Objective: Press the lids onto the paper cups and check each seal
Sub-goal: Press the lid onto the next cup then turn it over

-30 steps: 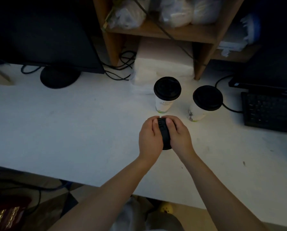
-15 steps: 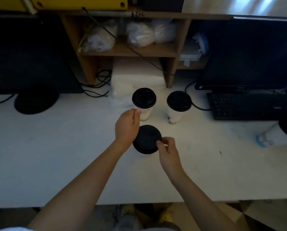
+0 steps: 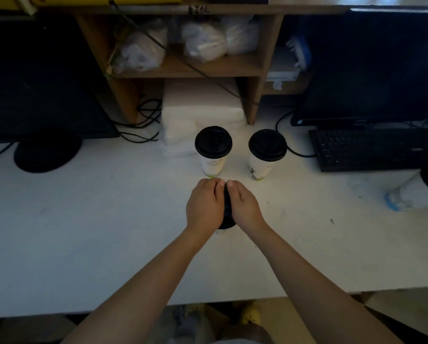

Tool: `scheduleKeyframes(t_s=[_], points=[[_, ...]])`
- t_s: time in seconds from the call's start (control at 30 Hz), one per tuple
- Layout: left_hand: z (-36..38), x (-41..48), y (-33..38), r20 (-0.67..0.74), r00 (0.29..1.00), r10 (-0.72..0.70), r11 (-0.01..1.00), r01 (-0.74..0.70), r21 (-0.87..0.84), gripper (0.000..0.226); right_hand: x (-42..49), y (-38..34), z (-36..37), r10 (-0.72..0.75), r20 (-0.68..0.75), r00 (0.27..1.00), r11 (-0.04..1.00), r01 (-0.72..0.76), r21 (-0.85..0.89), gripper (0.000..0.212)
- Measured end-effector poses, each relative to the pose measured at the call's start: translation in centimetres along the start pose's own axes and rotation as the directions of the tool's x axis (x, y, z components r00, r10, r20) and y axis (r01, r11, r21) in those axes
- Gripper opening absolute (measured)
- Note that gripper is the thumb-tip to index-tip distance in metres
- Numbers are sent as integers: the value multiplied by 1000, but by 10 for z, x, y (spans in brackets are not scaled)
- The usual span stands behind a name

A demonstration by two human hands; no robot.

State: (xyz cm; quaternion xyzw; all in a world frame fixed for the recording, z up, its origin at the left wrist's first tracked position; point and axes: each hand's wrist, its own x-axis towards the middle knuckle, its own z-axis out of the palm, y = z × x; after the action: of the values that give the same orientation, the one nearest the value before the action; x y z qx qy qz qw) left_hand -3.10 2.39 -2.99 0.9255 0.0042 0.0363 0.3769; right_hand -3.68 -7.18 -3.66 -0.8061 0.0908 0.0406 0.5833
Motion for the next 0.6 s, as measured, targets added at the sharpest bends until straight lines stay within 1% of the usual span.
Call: scheduleKeyframes(t_s=[0.13,0.23,0.33,0.4,0.47,0.53,0.57,0.6], points=[[-1,-1,1,-4,1000,11,1000,-11,14,33,0,-5,-1,-2,36,999,999,0,43,30],[-4,2,1,66,997,43,999,-44,13,35,-8,-8,-2,35,16,999,989,-36,141,30],[-13,13,-3,204,967,153,986,-134,-104,32,-24,-4,-3,125,31,992,959,-129,251,27],[-20,22,-5,266,926,269,960,-236,-151,29,-37,3,-3,131,63,989,951,-143,275,25],[-27,28,-3,321,868,379,924,-373,-81,32,-47,12,-5,122,69,990,933,-138,332,30],[-32,29,0,372,799,472,840,-536,85,46,-56,20,-10,106,77,991,923,-127,363,33],[-33,29,2,388,781,489,793,-583,175,52,-59,25,-14,76,82,994,931,-100,350,35],[-33,27,5,396,783,479,765,-594,249,56,-61,31,-18,38,94,995,948,-66,313,39]])
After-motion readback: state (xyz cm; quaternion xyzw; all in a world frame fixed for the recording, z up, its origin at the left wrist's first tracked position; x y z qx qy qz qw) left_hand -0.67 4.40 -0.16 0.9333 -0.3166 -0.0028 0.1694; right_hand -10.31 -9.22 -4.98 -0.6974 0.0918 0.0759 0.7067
